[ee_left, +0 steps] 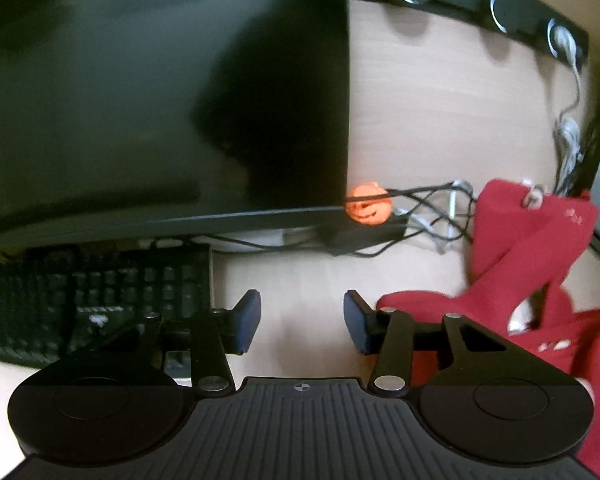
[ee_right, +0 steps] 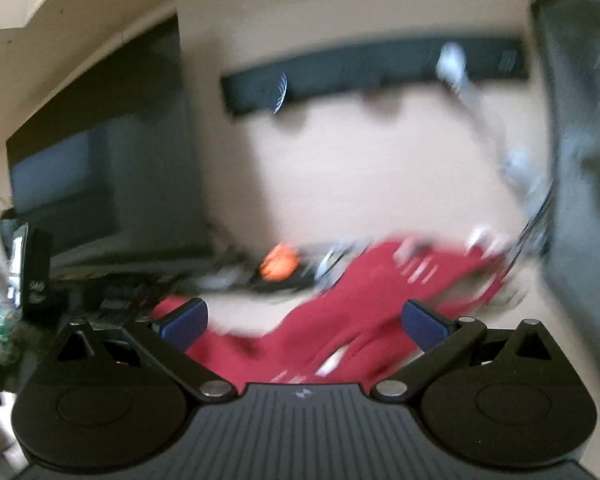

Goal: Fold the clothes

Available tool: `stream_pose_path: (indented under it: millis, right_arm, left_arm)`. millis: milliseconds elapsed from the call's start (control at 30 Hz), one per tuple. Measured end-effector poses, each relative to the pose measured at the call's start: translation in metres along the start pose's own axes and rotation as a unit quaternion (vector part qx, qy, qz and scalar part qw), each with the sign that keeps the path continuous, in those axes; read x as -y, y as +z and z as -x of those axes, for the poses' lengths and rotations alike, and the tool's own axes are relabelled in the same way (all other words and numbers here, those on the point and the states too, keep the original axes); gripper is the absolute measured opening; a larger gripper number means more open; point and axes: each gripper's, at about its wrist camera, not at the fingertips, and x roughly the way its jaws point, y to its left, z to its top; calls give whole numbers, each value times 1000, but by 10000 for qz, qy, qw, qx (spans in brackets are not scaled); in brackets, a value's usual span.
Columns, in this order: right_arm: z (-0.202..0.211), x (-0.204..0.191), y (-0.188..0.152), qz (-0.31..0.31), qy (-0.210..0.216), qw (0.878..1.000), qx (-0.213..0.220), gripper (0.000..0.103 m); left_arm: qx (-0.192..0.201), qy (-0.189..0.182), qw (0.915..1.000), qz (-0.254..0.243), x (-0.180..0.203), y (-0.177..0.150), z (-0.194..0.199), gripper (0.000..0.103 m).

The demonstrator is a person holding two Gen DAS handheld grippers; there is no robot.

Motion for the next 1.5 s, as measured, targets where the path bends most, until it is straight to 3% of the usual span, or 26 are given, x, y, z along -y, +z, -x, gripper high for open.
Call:
stream_pose_path:
  millis: [33, 133, 233, 333, 400, 533, 600, 700, 767, 800, 867, 900, 933, 967, 1000, 1133, 1233, 1300, 1367, 1400, 1467, 1500]
  right_arm:
    - [-14, 2, -10, -136, 156, 9993, -310, 103]
    - [-65, 10, -57, 8, -279, 9876, -1548, 103]
    - [-66, 4, -70, 397, -368, 9904, -1276, 103]
    - [-70, 6, -60, 174, -382, 9880, -1484, 103]
    - [-74, 3, -55, 244, -385, 9851, -1659, 103]
    - [-37, 13, -33, -123, -275, 9914, -1274, 103]
    - [-7, 25, -24, -216, -793, 9933, -810, 103]
    - [7, 51, -26, -458, -1495, 9856, -641, 102]
    - [3, 70, -32, -816, -1584, 9806, -816, 76]
    - [0, 79, -36, -1047, -1458, 9797, -899, 71]
    - [-7, 87, -41, -1391, -1223, 9781, -951, 57]
    - [-10, 87, -43, -1459, -1173, 9773, -989, 56]
    - [-13, 84, -44, -1424, -1154, 9779, -1007, 54]
    - [-16, 80, -45, -1384, -1134, 9785, -1022, 53]
    - [-16, 73, -43, -1262, -1099, 9808, -1003, 51]
    - [-11, 46, -30, -682, -936, 9897, -841, 36]
    - [1, 25, -12, -61, -777, 9954, -563, 36]
    - [-11, 29, -23, 293, -1140, 9899, -788, 36]
    - [-22, 33, -34, 646, -1498, 9814, -1011, 36]
    - [-28, 35, -40, 822, -1676, 9760, -1121, 37]
    - [-39, 39, -51, 1163, -2023, 9632, -1332, 47]
    - [-39, 41, -55, 1222, -2136, 9600, -1338, 51]
  left_arm:
    - [-5, -63, 10000, 37, 0, -1, 1, 51]
    - [85, -206, 9997, 35, 4, -3, 11, 54]
    - [233, -534, 9982, 118, 7, -2, 27, 63]
    - [401, -1164, 9922, 179, 13, -3, 40, 84]
    - [476, -1497, 9876, 73, 22, -4, 45, 85]
    - [608, -1170, 9882, -781, 44, -5, 51, 92]
    - [441, -1154, 9893, -781, 42, -5, 43, 93]
    - [94, -1030, 9935, -472, 35, -8, 21, 91]
    - [-96, -978, 9948, -280, 32, -10, 8, 82]
    - [-159, -978, 9949, -199, 32, -10, 4, 79]
    - [-189, -983, 9948, -213, 33, -11, -1, 54]
    - [-188, -954, 9948, -303, 36, -11, -2, 46]
    - [-166, -903, 9949, -427, 39, -11, -2, 28]
    - [-108, -839, 9952, -501, 40, -9, 0, 17]
    - [-41, -772, 9954, -561, 40, -8, 2, 16]
    - [385, -540, 9967, -462, 28, 1, 20, 15]
    - [305, -341, 9987, -240, 13, -3, 15, 16]
    - [182, -256, 9995, 33, 2, -10, 8, 20]
    - [121, -161, 9995, 245, -6, -17, 2, 38]
    - [125, -141, 9992, 343, -9, -18, 2, 43]
    - [181, -183, 9987, 434, -12, -16, 7, 55]
    - [240, -181, 9987, 404, -12, -14, 11, 56]
